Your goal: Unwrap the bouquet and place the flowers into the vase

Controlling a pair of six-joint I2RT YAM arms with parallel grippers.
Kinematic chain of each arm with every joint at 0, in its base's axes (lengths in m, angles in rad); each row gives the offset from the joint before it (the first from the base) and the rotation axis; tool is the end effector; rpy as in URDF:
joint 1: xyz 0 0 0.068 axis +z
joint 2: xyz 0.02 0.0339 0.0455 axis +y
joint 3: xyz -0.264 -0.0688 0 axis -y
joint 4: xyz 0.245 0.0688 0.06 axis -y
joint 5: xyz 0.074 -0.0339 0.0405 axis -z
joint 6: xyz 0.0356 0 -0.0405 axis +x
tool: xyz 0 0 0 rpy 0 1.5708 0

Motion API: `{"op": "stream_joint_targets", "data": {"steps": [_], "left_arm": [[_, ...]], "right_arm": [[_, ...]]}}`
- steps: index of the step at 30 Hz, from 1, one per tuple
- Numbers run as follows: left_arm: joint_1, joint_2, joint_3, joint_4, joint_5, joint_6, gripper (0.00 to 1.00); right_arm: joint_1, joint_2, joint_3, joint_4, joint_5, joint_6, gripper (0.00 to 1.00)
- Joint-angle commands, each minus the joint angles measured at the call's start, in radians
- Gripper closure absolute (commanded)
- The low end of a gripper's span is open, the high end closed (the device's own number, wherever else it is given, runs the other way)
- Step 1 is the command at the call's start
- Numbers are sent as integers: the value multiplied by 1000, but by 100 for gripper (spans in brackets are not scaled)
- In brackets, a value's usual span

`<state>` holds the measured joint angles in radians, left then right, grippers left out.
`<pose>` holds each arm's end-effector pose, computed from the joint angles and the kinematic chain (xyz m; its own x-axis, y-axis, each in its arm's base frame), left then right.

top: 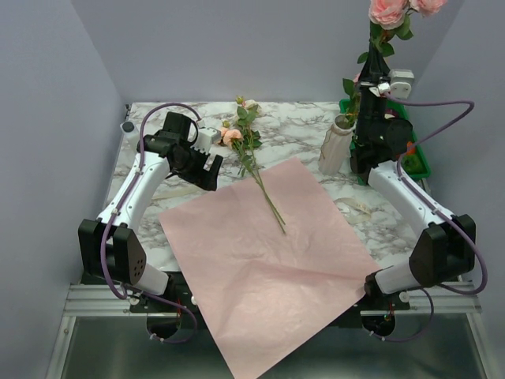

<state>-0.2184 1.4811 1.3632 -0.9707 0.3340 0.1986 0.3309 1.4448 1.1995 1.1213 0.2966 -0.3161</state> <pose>0.2870 -0.0757 0.3118 -0.7783 0.3637 -0.5119 0.5168 0.8340 -0.1932 0.2949 0.0903 0.4571 0.7321 -0.0628 -0.6783 0.0987 0.9950 0.0144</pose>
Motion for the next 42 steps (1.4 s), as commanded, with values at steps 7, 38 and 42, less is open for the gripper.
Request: {"op": "stream_joint_targets", "data": {"steps": [7, 38, 42], "left_arm": [[16, -25, -13, -11, 16, 16, 1], [27, -45, -29, -16, 23, 28, 1], [27, -50, -24, -25, 22, 33, 1]], "right_arm": [[-16, 22, -93, -29, -77, 32, 99], [-59, -260, -195, -415, -386, 313, 25], [-59, -274, -46, -616, -389, 313, 23]]}}
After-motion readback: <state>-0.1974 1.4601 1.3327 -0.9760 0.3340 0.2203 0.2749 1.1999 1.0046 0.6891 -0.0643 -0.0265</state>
